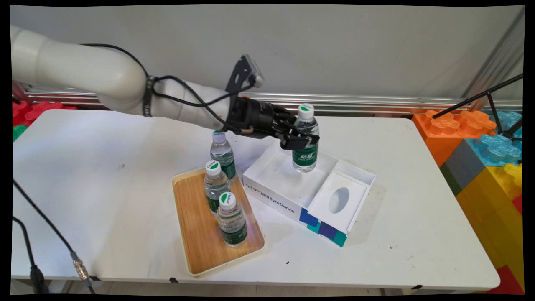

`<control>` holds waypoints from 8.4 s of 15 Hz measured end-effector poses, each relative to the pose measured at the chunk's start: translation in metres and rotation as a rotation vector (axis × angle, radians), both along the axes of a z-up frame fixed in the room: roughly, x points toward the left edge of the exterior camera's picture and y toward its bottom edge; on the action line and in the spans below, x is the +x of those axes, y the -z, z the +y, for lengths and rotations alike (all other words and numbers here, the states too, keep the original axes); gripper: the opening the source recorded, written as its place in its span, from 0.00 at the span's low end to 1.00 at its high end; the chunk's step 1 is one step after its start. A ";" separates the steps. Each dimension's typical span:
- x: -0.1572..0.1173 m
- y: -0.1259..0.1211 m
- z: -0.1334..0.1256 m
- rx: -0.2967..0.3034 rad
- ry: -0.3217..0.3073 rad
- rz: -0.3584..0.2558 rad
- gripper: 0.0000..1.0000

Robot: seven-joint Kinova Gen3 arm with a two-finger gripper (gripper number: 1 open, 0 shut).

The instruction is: Place the picked object on the tray

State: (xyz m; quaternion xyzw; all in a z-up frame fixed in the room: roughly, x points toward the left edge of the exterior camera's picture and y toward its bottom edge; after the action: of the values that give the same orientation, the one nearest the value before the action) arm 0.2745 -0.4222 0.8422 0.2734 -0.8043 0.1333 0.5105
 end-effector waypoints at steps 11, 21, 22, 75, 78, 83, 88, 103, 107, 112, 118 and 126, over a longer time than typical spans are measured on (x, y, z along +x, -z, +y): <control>0.042 -0.051 0.045 -0.061 0.041 0.035 0.00; 0.099 -0.074 0.080 -0.108 0.078 0.002 0.00; 0.105 -0.074 0.082 -0.110 0.081 -0.004 0.00; 0.206 -0.078 0.126 -0.063 0.057 -0.171 0.00; 0.207 -0.073 0.128 -0.054 0.055 -0.183 0.00; 0.214 -0.058 0.129 -0.044 0.055 -0.218 0.00; 0.223 -0.040 0.129 -0.026 0.056 -0.254 0.00; 0.243 0.009 0.123 0.015 0.067 -0.317 0.00; 0.246 0.016 0.117 0.018 0.064 -0.320 0.00; 0.245 0.022 0.112 0.024 0.062 -0.310 0.00; 0.241 0.027 0.103 0.038 0.049 -0.285 0.00; 0.238 0.035 0.092 0.070 0.016 -0.239 0.00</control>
State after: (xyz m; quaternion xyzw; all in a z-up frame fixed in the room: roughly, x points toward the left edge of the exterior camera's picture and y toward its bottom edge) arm 0.5120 -0.3301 0.8068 0.2669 -0.8658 0.1326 0.4020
